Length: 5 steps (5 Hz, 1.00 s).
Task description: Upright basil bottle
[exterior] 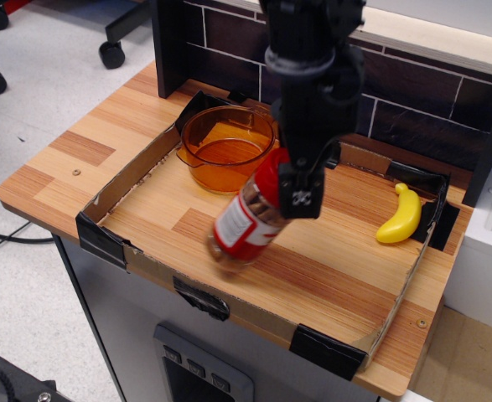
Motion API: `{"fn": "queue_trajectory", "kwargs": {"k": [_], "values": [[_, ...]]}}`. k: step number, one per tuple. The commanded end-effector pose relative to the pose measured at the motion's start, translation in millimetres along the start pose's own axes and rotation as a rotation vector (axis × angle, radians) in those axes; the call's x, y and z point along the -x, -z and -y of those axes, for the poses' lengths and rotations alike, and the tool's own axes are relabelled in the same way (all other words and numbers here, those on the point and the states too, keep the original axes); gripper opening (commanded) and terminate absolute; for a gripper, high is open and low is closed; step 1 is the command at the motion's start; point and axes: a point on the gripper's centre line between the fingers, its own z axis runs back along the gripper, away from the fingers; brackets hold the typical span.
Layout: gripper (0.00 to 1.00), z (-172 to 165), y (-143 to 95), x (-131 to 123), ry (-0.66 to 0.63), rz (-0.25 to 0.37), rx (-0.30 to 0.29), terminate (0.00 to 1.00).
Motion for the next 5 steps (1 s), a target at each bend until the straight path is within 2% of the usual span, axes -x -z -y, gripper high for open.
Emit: {"fn": "queue_trajectory", "kwargs": {"k": [1, 2, 3, 4, 5], "values": [[0.0, -20.9, -26.5, 16.9, 0.059, 0.17, -0.092, 0.0], [0.0, -22.1, -17.6, 19.8, 0.097, 0.28, -0.117, 0.0], [0.0, -24.7, -13.3, 19.3, 0.078, 0.344, -0.118, 0.0], [1.0, -25.1, -16.8, 20.8, 0.069, 0.347, -0.113, 0.0], [1.0, -27.8, -30.9, 21.0, 0.055, 0.318, -0.126, 0.0]]}}
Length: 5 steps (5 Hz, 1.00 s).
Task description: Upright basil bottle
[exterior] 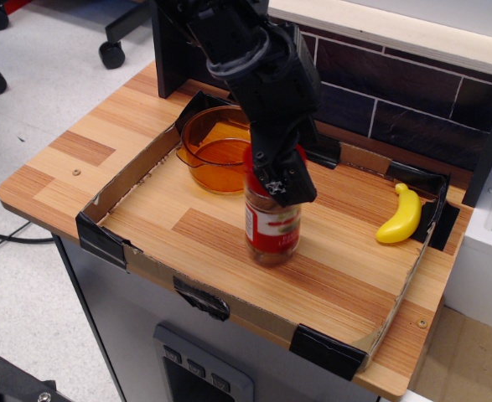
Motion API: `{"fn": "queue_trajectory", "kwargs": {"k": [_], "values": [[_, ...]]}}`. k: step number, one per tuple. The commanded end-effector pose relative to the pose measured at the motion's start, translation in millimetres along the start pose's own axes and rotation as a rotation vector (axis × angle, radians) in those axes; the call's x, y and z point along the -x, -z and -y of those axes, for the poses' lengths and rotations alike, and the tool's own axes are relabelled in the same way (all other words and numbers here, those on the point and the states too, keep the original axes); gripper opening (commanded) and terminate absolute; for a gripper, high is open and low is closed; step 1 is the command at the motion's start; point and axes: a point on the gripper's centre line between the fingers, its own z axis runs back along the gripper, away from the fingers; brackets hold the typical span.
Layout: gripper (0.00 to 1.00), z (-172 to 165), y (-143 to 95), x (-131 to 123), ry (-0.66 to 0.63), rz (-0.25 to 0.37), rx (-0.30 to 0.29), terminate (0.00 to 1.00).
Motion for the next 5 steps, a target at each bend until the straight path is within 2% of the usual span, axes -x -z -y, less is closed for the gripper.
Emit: {"fn": "queue_trajectory", "kwargs": {"k": [1, 2, 4, 5], "values": [[1.0, -27.1, -51.9, -4.3, -0.015, -0.058, -0.12, 0.0], [1.0, -36.1, -79.9, -14.6, -0.06, -0.037, -0.166, 0.0], [1.0, -36.1, -79.9, -14.6, -0.06, -0.037, -0.166, 0.0], [1.0, -36.1, -79.9, -14.6, -0.06, -0.037, -0.166, 1.0]]}}
